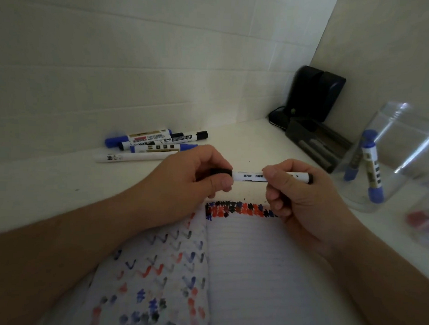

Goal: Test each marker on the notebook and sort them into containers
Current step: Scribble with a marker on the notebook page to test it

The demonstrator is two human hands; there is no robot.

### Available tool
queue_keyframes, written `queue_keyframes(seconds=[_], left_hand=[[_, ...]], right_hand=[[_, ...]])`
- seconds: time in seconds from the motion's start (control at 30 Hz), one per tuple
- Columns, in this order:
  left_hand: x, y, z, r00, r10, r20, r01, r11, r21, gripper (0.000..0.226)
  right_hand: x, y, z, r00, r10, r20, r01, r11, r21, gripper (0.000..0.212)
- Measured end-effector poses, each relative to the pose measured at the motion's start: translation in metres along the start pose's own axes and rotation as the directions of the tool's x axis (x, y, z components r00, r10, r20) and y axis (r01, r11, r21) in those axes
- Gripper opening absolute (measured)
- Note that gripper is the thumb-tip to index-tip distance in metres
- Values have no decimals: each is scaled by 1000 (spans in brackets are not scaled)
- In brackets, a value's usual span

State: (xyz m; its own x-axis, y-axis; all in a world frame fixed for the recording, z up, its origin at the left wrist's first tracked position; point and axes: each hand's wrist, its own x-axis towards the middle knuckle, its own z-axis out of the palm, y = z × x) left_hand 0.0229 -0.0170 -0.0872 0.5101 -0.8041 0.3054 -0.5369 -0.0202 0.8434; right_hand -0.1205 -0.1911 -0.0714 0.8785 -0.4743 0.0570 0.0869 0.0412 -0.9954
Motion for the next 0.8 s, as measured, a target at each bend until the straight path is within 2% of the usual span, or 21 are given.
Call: queue_keyframes(seconds=[0.1,0.4,0.57,0.63,0.7,0.8], left_hand=[[0,-5,0,998,18,-54,-20,999,-31,14],[-1,-1,5,978,162,-129,-133,969,208,16],[4,5,11,968,202,-152,-178,971,160,11],[3,2,16,972,174,-160,-149,976,157,17],[2,0,19,980,119,-159,-100,988,118,36],[1,-1,20,987,82,-141,-70,994,83,45]], right_hand=[[0,1,0,1000,20,-3,-20,1000,17,9],[-5,6,7,997,69,25,-73,981,181,12],[-6,0,8,992,117,39,-123,957,263,16],[-2,-3,10,987,160,-20,-144,931,336,20],[11,-8,8,968,195,-155,-104,882,460,24],[51,-19,-4,878,273,-392,0,821,571,29]])
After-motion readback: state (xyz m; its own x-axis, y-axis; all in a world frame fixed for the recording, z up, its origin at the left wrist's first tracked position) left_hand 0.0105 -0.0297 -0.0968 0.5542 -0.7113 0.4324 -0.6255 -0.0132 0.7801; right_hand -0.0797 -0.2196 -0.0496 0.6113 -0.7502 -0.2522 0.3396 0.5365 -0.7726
